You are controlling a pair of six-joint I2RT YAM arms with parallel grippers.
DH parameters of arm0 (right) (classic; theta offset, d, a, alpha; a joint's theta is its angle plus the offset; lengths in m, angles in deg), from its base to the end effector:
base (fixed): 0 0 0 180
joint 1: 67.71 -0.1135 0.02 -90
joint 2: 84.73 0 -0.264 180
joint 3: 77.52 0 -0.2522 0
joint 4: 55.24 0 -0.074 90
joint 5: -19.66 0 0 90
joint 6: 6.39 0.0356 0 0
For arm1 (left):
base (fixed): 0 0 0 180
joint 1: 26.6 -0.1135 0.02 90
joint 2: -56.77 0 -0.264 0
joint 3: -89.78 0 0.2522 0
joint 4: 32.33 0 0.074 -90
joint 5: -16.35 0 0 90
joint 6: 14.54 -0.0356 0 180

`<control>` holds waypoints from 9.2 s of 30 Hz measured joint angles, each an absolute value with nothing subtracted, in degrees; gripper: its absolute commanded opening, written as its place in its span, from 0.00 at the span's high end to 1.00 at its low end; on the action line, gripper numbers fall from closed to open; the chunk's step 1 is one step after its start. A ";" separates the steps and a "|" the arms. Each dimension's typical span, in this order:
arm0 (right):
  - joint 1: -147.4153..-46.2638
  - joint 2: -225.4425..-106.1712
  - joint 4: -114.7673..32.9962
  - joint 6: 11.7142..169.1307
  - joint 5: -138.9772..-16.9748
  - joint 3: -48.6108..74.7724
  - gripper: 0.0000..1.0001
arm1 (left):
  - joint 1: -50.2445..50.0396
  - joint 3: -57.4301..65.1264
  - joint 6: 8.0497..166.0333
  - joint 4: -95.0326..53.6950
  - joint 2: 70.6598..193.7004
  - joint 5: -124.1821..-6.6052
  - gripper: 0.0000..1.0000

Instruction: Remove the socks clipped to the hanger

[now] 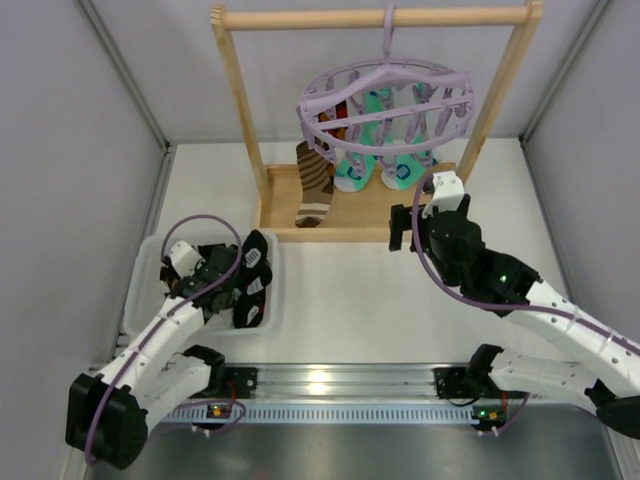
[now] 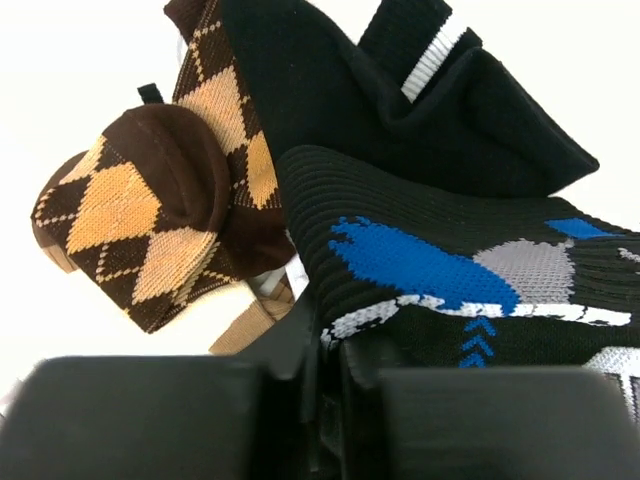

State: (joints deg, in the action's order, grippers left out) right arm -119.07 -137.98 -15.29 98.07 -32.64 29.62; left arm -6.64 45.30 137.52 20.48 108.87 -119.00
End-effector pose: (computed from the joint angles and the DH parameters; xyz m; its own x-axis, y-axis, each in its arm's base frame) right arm 0.1390 0.1390 0.3742 -0.2751 -0.0277 -0.9610 -0.1975 0.9799 0.0283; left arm 0.1559 -0.0297 0.2023 -0.3035 -0.5503 -0.7779 -0.7644 0.6280 -0.1461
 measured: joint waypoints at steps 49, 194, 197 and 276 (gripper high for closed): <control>-117.36 -116.21 -19.59 91.95 -60.75 37.73 0.01 | -6.70 28.60 96.85 -63.23 146.70 -49.23 0.71; -110.65 -140.34 -10.76 92.84 -39.20 19.22 0.01 | -22.37 44.86 129.68 15.52 107.56 -112.96 1.00; -110.65 -140.38 -11.09 92.95 -40.07 20.42 0.00 | -22.85 47.53 133.04 14.82 107.56 -111.54 1.00; -108.79 -115.49 -25.06 98.77 -60.16 32.51 0.01 | 16.45 35.00 79.87 -65.24 140.85 -90.58 1.00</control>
